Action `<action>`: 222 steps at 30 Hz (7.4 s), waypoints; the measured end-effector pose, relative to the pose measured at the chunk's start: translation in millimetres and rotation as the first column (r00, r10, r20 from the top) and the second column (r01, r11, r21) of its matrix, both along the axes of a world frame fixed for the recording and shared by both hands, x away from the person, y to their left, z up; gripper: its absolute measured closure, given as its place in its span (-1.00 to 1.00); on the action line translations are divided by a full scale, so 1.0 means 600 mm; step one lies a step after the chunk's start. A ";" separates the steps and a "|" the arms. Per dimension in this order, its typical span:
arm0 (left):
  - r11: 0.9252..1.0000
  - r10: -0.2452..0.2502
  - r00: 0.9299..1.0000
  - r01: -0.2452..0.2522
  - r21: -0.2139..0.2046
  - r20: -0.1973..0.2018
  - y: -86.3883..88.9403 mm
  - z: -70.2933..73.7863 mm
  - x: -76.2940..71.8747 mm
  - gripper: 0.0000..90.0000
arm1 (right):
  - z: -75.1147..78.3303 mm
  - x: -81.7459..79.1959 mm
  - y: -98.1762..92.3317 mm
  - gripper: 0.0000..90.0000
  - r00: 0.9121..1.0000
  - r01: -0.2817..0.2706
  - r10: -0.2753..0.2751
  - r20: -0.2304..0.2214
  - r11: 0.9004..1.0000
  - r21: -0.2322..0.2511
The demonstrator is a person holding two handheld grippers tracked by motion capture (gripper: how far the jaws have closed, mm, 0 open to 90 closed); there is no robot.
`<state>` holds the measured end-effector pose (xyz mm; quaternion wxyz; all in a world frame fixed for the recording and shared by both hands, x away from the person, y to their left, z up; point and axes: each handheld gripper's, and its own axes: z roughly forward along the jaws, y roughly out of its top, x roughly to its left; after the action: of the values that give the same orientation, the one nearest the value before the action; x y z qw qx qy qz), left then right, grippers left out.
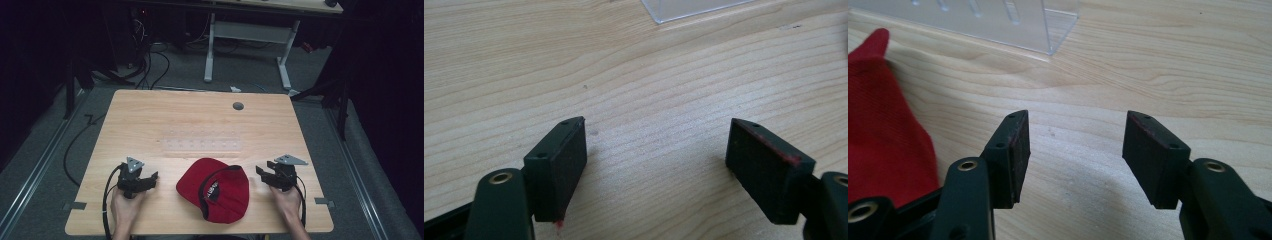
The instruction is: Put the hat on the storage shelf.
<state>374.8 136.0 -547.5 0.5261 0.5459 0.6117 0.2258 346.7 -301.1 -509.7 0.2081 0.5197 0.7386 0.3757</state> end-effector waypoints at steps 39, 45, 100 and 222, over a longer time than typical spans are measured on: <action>1.000 -0.018 1.000 0.018 0.009 -0.009 -0.002 -0.001 0.000 -0.59 | 0.048 -0.030 0.066 -0.15 0.971 -0.232 0.227 0.072 0.969 0.080; 1.000 -0.018 1.000 0.018 0.008 -0.010 -0.002 -0.001 0.000 -0.60 | 0.044 -0.021 0.084 -0.17 0.965 -0.261 0.257 0.059 0.963 0.071; 1.000 -0.015 1.000 0.015 0.008 -0.009 -0.002 -0.001 -0.001 -0.59 | -0.019 0.022 0.128 0.82 0.883 -0.455 0.465 -0.067 0.882 0.122; 0.883 -0.466 0.851 0.426 0.198 0.242 -0.201 0.106 -0.126 -0.37 | 0.128 0.000 0.101 0.87 0.926 -0.330 0.361 -0.111 0.917 0.226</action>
<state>299.3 15.6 -483.6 0.6075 0.6697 0.3696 0.2142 346.8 -240.5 -432.6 0.0280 0.4262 0.7900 0.4399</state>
